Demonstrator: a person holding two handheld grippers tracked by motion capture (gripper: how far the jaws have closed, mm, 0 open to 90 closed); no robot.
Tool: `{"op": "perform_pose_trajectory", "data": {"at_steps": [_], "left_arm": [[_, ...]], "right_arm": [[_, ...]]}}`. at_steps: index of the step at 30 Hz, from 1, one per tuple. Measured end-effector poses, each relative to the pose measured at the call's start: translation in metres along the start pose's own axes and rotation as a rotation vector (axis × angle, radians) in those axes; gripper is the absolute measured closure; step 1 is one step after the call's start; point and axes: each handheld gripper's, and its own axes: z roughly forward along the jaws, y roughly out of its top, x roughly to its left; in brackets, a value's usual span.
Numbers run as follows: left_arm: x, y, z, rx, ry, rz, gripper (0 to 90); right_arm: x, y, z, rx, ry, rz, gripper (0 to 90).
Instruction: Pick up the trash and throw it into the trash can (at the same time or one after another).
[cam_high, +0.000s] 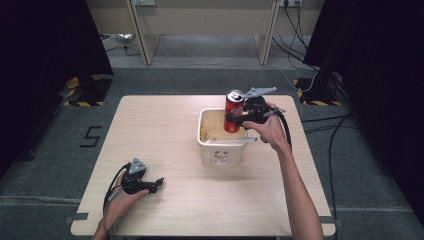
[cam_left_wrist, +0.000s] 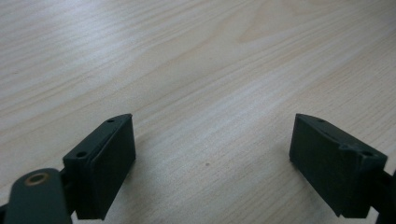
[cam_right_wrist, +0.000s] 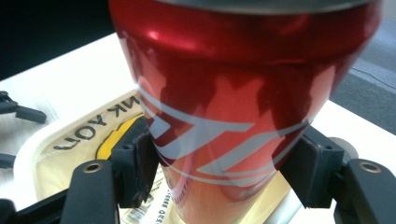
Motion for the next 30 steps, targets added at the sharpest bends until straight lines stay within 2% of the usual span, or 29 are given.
{"op": "perform_pose_trajectory", "data": {"at_steps": [12, 16, 25, 30], "left_arm": [[0.0, 0.0, 0.0, 0.0, 0.0, 0.0, 13.8], [0.0, 0.0, 0.0, 0.0, 0.0, 0.0, 13.8], [0.0, 0.0, 0.0, 0.0, 0.0, 0.0, 13.8], [0.0, 0.0, 0.0, 0.0, -0.001, 0.001, 13.8]], "right_arm": [[-0.001, -0.005, 0.009, 0.036, 0.01, 0.002, 33.8], [-0.001, -0.009, 0.011, 0.055, -0.002, 0.003, 33.8], [-0.002, -0.012, 0.011, 0.05, 0.003, 0.005, 33.2], [-0.002, -0.012, 0.01, 0.038, 0.001, 0.015, 23.2]]}}
